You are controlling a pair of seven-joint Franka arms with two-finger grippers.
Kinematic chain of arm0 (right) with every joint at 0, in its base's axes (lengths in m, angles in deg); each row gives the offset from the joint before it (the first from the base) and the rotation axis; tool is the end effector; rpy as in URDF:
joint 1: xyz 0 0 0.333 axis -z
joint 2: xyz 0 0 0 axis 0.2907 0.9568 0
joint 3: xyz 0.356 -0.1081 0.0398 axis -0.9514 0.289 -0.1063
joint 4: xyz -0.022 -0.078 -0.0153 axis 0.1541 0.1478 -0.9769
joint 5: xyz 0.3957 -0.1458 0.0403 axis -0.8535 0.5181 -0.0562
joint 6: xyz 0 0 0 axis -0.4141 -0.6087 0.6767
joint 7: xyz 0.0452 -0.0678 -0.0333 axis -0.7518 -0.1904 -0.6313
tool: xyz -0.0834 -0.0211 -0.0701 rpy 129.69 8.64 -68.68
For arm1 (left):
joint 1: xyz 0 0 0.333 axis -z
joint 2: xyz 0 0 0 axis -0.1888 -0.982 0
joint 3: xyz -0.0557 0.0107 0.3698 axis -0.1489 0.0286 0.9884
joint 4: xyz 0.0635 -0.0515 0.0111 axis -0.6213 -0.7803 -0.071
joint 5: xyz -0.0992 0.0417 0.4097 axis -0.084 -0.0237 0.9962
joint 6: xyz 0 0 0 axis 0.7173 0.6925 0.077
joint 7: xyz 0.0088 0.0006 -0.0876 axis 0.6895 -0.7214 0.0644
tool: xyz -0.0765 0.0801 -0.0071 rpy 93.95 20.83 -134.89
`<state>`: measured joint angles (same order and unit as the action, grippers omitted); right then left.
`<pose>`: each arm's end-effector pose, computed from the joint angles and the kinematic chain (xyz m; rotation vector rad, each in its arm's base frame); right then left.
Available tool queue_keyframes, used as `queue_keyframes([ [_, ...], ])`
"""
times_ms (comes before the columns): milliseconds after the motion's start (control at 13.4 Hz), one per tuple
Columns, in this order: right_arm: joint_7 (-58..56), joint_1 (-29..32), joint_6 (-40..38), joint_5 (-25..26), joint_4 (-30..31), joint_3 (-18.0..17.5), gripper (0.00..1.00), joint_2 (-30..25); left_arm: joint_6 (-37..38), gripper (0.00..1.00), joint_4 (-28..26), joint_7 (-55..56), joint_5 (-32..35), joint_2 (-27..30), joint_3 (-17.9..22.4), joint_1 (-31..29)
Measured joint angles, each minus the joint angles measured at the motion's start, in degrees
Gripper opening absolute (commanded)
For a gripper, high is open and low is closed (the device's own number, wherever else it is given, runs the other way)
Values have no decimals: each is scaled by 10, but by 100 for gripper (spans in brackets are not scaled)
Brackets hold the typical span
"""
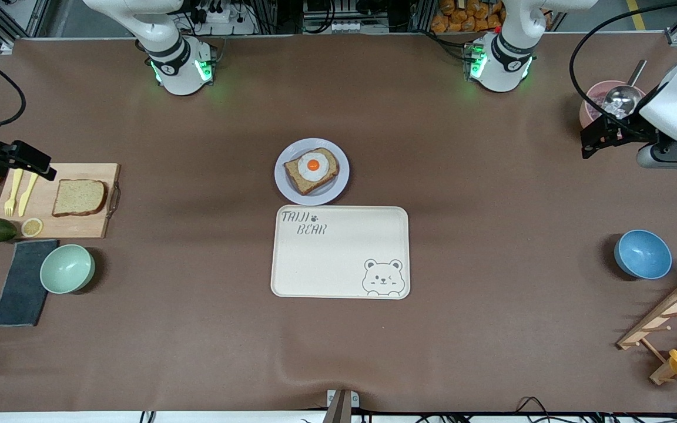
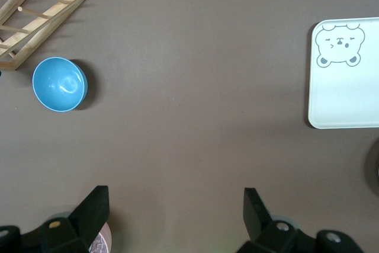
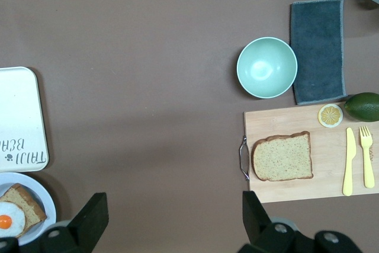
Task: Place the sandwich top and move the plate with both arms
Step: 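Move the right gripper down over the bread slice on the cutting board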
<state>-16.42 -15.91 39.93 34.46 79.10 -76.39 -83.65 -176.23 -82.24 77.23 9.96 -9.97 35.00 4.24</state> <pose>0.5923 -0.0380 0.6505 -3.1215 0.1522 -0.0180 0.5848 -0.0786 0.6883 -3.0922 0.1154 0.0118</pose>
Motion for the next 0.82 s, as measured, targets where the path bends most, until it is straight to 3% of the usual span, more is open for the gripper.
queue_keyframes([
  [523,0,8,1,0,1,1,100,5,0,100,3,0,0,0,1,0],
  [821,-30,54,10,0,6,3,100,31,0,100,3,0,0,-4,1,3],
])
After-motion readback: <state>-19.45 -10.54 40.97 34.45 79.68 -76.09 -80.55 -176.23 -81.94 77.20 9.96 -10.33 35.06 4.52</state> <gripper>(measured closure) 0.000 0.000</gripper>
